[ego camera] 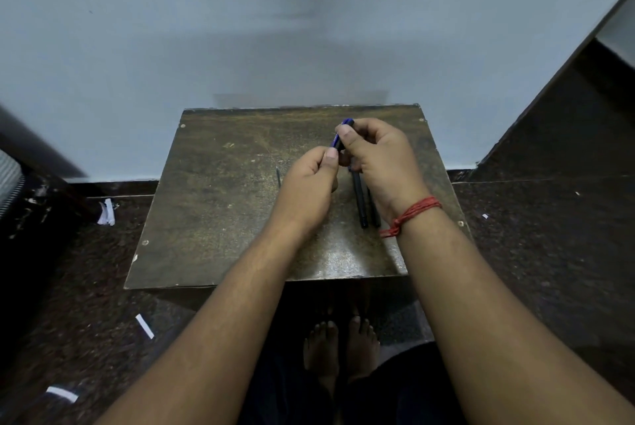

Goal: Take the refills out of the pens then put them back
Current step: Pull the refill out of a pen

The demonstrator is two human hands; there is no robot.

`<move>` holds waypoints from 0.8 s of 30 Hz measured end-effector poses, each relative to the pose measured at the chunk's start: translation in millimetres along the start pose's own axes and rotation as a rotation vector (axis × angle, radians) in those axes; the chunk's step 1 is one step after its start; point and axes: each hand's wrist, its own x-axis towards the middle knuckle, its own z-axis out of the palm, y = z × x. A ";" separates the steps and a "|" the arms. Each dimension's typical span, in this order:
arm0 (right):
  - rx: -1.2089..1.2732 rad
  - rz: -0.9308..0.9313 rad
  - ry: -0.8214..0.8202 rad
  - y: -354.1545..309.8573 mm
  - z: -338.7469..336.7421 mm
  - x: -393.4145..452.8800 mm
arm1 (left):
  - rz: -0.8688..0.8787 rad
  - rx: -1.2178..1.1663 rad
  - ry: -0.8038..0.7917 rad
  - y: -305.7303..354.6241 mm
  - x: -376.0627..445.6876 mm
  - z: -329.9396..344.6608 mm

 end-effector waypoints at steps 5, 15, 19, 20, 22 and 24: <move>0.209 0.030 -0.006 9.7 -5.0 4.2 | -0.064 -0.177 -0.119 -4.0 -0.5 1.4; -0.207 -0.111 0.245 11.5 -31.8 30.4 | -0.024 -0.309 -0.018 -5.5 22.6 -5.6; -0.873 -0.219 0.051 20.4 -9.4 12.1 | 0.017 -0.392 0.157 -4.3 30.8 -14.9; -0.961 -0.246 0.020 21.4 -2.7 9.2 | 0.028 -0.359 0.184 -3.8 32.0 -19.3; -1.080 -0.282 -0.029 24.4 7.6 4.9 | 0.051 -0.231 0.223 -3.5 34.6 -30.9; -1.157 -0.297 -0.050 27.1 11.3 1.4 | 0.078 -0.130 0.248 -5.3 38.1 -42.2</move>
